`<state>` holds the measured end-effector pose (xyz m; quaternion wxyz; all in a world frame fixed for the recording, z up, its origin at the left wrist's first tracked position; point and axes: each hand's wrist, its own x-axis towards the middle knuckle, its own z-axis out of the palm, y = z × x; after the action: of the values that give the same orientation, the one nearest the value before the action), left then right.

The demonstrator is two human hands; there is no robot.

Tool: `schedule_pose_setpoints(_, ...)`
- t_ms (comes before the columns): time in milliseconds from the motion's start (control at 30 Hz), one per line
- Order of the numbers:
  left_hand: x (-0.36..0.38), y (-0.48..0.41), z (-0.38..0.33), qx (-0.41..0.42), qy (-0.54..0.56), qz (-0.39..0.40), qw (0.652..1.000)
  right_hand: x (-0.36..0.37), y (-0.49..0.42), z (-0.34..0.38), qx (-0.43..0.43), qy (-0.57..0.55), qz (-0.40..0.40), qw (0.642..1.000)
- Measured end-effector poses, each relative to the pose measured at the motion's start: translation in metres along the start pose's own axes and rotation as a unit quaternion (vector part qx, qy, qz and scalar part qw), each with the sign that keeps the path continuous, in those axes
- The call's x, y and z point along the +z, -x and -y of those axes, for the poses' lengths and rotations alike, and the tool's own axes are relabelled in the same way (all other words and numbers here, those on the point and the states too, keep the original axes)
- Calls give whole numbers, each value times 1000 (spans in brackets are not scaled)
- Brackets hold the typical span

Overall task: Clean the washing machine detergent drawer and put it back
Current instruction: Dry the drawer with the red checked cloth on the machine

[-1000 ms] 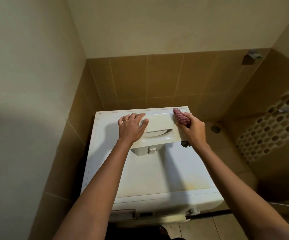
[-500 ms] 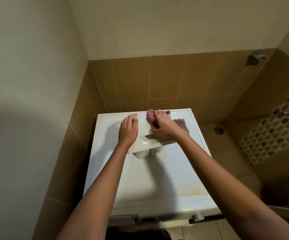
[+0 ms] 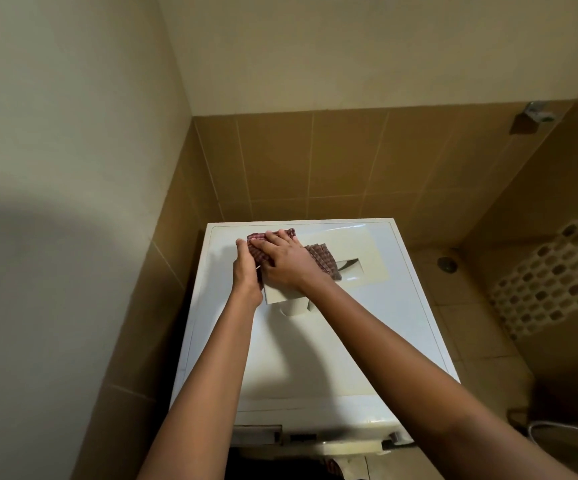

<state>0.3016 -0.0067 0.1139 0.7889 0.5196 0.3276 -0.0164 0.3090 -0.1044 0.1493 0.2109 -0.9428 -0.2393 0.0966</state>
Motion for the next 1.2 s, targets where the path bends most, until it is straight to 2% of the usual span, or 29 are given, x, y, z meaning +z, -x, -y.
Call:
schedule_pose_setpoints(133,5,3,-2,12,-47,-65,997,-2,1,-11,-17,38,-20,999)
schedule_pose_setpoints(233,10,5,-7,-9,-74,-78,994,-11,4,-26,2,69,-28,997)
schedule_pose_setpoints(400,13,8,-4,-13,-84,-89,992,-36,17,-77,90,73,-81,990)
schedule_pose_setpoints(533,18,12,0,7,-78,-99,992,-46,36,-113,176,22,-149,973)
schedule_pose_setpoints(633,22,15,3,15,-66,-101,993,-40,49,-117,198,9,-199,960)
schedule_pose_setpoints(833,19,14,2,-36,-44,-85,995,-11,44,-66,106,48,-183,976)
schedule_pose_setpoints(967,17,12,-2,-24,-37,-89,995,11,38,-23,15,43,-151,987)
schedule_pose_setpoints(1200,12,16,-11,-42,-35,-89,995,17,55,-31,-121,79,-141,979)
